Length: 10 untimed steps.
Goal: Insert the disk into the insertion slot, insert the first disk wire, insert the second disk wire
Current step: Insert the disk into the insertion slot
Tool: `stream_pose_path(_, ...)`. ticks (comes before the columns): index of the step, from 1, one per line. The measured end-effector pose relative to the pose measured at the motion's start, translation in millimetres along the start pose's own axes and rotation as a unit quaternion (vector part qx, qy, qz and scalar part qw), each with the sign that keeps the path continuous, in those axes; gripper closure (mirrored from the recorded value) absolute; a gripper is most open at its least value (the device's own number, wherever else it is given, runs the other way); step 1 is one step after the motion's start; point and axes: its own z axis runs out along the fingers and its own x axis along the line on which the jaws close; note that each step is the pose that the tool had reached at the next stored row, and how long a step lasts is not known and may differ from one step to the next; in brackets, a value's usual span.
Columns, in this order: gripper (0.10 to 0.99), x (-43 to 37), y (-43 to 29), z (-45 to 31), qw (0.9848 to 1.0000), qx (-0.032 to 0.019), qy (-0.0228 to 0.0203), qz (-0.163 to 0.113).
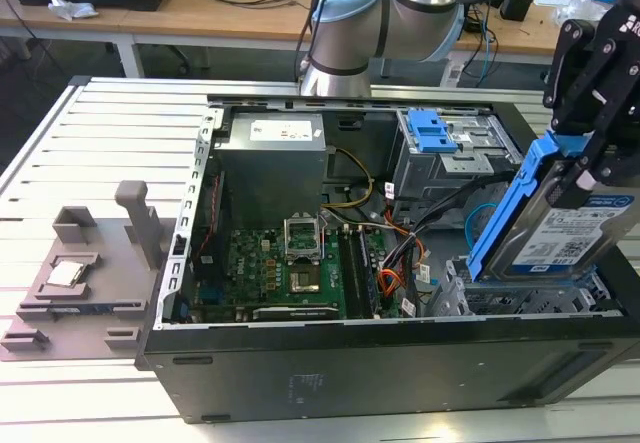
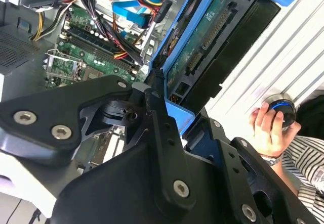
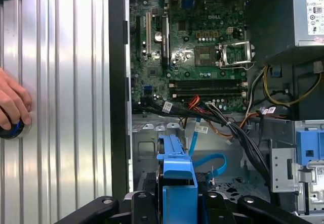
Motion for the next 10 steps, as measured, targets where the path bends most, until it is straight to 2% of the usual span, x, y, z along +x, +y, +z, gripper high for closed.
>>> stream_pose_path(6, 0.722, -9.1, 4.0, 3.4, 1.0000, 0.0000, -0.0012, 0.000)
stream_pose_path(10, 0.722, -9.5, 4.6, 9.7, 1.0000, 0.0000, -0.0012, 0.000)
